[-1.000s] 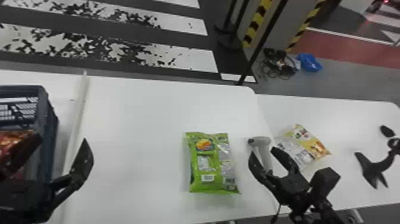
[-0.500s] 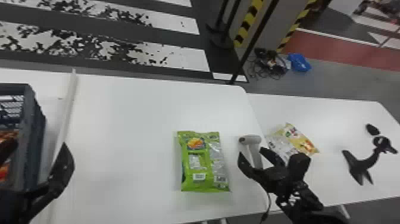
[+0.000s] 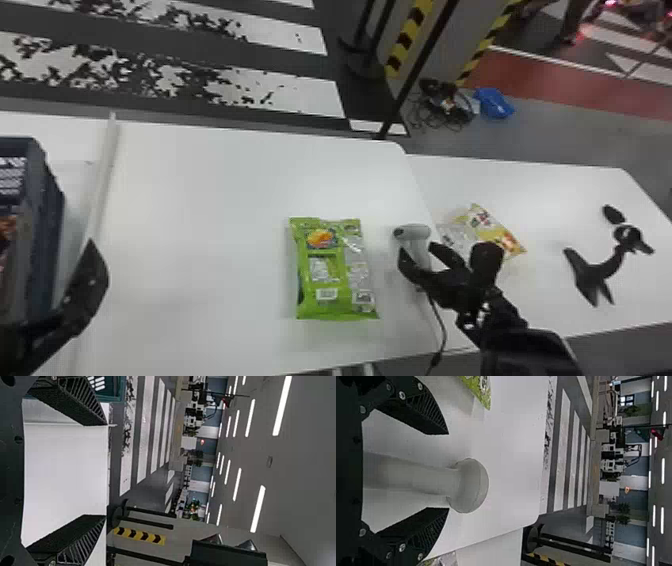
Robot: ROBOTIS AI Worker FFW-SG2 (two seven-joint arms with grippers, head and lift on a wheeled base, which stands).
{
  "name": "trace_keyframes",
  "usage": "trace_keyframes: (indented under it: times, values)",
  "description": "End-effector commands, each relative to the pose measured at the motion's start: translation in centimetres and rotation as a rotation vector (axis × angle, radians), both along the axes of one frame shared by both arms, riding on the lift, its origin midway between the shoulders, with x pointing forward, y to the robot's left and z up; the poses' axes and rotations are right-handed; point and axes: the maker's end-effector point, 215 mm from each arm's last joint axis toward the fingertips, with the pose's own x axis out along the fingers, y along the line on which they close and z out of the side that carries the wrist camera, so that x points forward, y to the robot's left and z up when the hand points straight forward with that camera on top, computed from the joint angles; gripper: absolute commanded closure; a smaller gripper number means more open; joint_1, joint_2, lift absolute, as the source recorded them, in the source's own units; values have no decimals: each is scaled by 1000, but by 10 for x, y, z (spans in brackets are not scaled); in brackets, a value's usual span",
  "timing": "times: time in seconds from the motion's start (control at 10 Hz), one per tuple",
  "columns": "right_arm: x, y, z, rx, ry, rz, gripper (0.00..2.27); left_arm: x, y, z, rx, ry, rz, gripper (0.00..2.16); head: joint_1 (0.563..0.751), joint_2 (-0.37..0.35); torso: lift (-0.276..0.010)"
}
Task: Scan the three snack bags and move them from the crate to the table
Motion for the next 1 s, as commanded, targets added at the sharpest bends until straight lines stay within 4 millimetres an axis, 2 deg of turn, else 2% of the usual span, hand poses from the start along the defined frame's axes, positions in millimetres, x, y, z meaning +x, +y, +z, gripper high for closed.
trace_keyframes:
  times: [0.0,0.1,0.3,0.5,0.6,0.8,0.9]
  values:
    - [6,-4,-12,-24,43,9,1187,0,-1,1,0,0,-4,36,695,-350,-62]
    - [7,-12,-20,-28,68,-17,2243,0,-1,1,-1,0,-3,36,695,-350,-62]
    - [3,-14,-16,-21,55,-11,2243,0,-1,-2,-1,9,-2,36,695,-350,-62]
    - [-10,-7,9,-17,-3,-48,2243,1,-1,-3,0,9,-2,36,695,-350,-62]
    - [-24,-1,26,32,-44,-82,2243,2,-4,-3,7,5,-9,36,695,-350,-62]
    - [-68,15,51,135,-74,-139,2243,11,-9,-12,7,16,-24,36,695,-350,-62]
    - [-91,25,71,186,-109,-157,2243,16,-15,-18,5,32,-38,36,695,-350,-62]
